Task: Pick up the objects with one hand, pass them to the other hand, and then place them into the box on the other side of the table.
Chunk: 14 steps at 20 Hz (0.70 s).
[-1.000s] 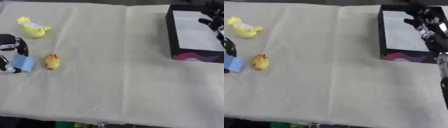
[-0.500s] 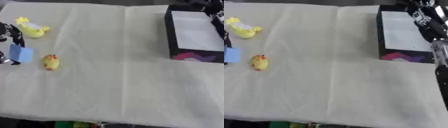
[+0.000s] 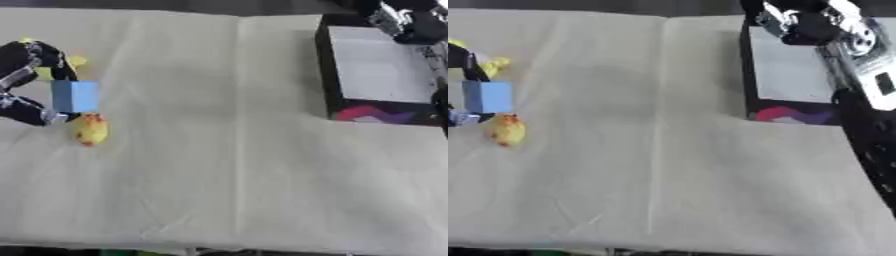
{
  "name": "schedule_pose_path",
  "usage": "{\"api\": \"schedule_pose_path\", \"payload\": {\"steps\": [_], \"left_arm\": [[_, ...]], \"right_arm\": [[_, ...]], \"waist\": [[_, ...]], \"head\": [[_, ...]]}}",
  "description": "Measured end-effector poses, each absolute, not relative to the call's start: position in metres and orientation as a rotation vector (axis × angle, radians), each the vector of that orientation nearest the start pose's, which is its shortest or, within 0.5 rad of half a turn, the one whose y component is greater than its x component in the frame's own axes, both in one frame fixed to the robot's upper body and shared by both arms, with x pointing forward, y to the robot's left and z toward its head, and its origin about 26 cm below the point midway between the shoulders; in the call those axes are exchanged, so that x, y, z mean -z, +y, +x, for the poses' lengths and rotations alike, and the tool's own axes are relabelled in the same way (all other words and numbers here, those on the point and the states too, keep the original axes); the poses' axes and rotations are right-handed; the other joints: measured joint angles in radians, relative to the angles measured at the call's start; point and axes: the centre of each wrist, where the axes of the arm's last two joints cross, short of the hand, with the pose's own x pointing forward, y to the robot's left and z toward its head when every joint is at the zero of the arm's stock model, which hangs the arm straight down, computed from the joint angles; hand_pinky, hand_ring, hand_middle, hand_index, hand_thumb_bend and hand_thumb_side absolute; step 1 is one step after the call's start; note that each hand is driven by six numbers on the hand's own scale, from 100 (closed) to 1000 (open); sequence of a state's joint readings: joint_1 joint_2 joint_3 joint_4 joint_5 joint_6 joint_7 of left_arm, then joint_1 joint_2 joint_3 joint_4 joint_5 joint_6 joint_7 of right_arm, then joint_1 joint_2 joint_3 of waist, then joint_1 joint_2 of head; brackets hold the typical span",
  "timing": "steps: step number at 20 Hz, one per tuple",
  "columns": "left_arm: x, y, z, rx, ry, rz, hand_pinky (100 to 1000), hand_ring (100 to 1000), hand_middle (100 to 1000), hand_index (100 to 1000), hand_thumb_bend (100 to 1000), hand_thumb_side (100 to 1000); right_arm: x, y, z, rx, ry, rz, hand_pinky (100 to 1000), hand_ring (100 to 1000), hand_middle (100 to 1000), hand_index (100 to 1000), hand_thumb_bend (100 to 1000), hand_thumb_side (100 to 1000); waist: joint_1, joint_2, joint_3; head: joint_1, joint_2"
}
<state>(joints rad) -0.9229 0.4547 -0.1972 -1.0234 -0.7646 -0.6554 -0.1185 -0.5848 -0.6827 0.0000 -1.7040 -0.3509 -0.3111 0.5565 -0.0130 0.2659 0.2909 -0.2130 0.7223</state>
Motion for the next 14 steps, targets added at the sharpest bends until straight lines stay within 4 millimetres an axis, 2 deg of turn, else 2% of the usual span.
{"api": "schedule_pose_path", "payload": {"steps": [3, 7, 10, 14], "left_arm": [[-0.203, 0.255, 0.468, -2.033, 2.753, -0.876, 642, 427, 371, 438, 297, 100], [-0.191, 0.227, 0.463, -1.890, 2.907, -0.746, 641, 413, 365, 436, 242, 100], [-0.185, 0.215, 0.460, -1.844, 2.990, -0.666, 643, 406, 364, 436, 217, 100], [-0.179, 0.200, 0.454, -1.816, 3.065, -0.577, 643, 392, 356, 431, 167, 100]], "right_arm": [[-0.283, -0.313, 0.358, -1.261, -2.319, 0.127, 914, 1000, 1000, 1000, 100, 402], [-0.295, -0.289, 0.370, -1.447, -2.308, 0.134, 905, 1000, 1000, 1000, 100, 205], [-0.300, -0.273, 0.383, -1.549, -2.299, 0.122, 901, 1000, 991, 1000, 100, 106], [-0.301, -0.255, 0.402, -1.614, -2.298, 0.094, 894, 1000, 974, 1000, 100, 100]], "waist": [[-0.005, -0.003, 0.003], [-0.005, -0.006, 0.004], [-0.007, -0.006, -0.003], [-0.009, -0.006, -0.006]], "head": [[-0.018, 0.000], [-0.045, 0.001], [-0.054, 0.003], [-0.060, 0.006]]}}
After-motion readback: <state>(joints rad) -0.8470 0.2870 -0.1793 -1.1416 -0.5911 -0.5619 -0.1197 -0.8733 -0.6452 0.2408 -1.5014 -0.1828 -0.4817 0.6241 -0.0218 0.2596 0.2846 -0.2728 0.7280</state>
